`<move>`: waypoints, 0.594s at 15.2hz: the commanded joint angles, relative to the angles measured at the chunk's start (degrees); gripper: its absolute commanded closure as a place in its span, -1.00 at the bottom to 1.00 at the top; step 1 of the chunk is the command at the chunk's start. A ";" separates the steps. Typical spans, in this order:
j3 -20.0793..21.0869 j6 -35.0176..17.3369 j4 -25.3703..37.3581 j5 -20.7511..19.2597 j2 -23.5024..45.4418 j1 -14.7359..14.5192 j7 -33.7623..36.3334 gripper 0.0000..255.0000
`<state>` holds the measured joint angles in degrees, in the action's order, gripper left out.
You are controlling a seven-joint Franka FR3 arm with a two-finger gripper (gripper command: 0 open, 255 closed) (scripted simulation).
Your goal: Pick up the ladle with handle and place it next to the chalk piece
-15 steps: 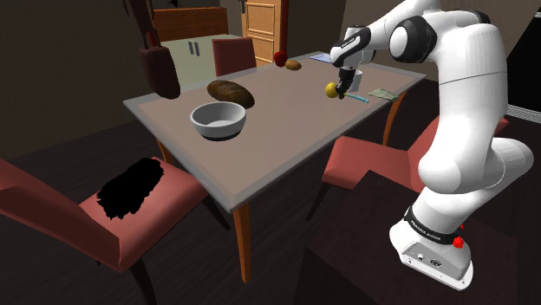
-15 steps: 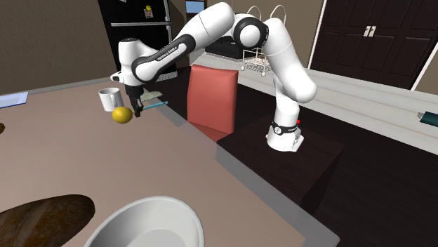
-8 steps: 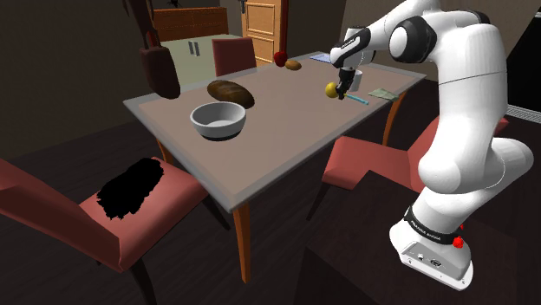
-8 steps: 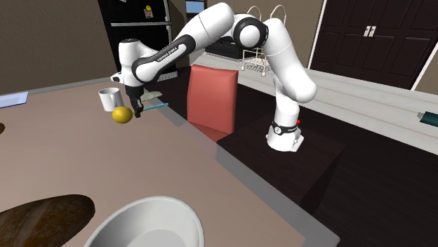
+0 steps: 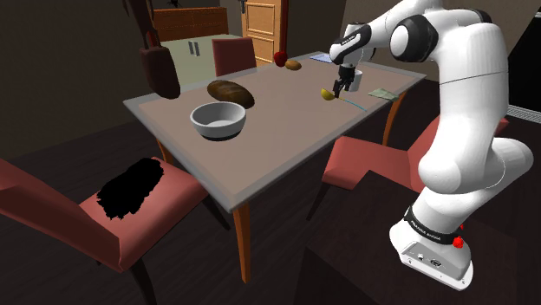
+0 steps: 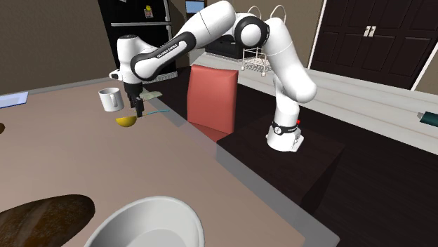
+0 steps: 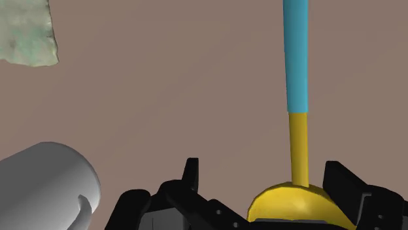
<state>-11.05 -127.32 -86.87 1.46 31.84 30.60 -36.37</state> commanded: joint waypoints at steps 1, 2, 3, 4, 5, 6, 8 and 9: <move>-0.23 2.08 -0.47 -0.37 -2.55 -0.28 0.03 -1.00; -0.30 3.14 -0.20 -0.51 -3.35 -0.41 0.11 -1.00; -0.30 3.14 -0.20 -0.52 -3.35 -0.41 0.11 -1.00; -0.29 3.14 -0.21 -0.52 -3.36 -0.41 0.11 -1.00; -0.29 3.14 -0.20 -0.52 -3.36 -0.41 0.11 -1.00; -0.29 3.14 -0.20 -0.52 -3.35 -0.41 0.11 -1.00; -0.29 3.14 -0.20 -0.52 -3.35 -0.41 0.11 -1.00; -0.29 3.14 -0.20 -0.52 -3.35 -0.41 0.11 -1.00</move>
<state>-11.34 -124.18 -87.06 0.95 28.49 30.20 -36.26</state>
